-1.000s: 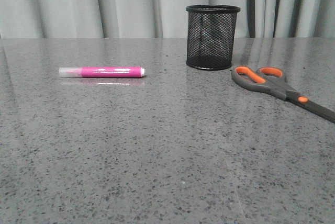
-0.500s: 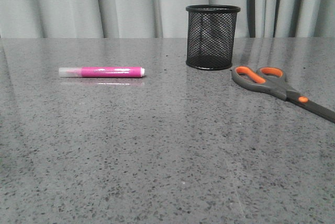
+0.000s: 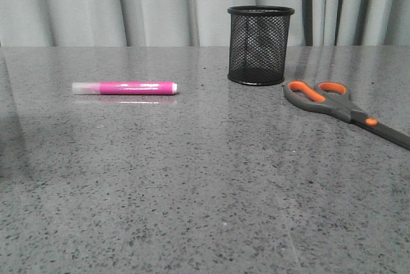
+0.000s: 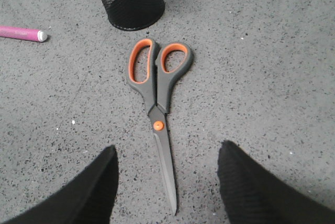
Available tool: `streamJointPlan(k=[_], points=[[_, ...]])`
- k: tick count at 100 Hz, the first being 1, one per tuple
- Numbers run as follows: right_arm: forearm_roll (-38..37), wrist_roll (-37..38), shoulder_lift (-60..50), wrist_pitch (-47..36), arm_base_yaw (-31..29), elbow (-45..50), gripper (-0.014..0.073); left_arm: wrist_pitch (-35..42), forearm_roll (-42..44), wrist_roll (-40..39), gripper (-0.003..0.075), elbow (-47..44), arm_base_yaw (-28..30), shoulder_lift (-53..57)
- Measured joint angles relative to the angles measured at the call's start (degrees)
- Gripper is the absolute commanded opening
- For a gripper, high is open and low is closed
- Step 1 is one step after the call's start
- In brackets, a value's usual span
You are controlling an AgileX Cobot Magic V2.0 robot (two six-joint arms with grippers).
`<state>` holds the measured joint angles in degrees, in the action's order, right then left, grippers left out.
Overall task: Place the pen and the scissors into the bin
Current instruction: 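Lower the left gripper over the pink highlighter, then close the left gripper on the pink highlighter and lift it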
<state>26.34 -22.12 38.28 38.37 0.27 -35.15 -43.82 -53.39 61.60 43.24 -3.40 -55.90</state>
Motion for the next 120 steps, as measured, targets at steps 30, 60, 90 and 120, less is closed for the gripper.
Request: streamJointPlan(k=[30,60,90,120], points=[[0.0,-1.4,0.0,0.2,0.0,0.0,0.0381,-8.2,-1.4,22.0,0.0377,12.6,-1.4,-22.0],[0.0,-2.0,0.1,0.2,0.0,0.0,0.0381,-9.8,-1.4,39.0,0.0377,26.1,-8.1,-40.1],[0.0,-2.1,0.1,0.2,0.0,0.0,0.0381,-10.4,-0.2,39.8,0.0377,34.8,-9.0,-51.4],[0.0,-2.1,0.1,0.2,0.0,0.0,0.0381,-10.5,2.1,39.9,0.0377,36.1,-9.0,-53.7]])
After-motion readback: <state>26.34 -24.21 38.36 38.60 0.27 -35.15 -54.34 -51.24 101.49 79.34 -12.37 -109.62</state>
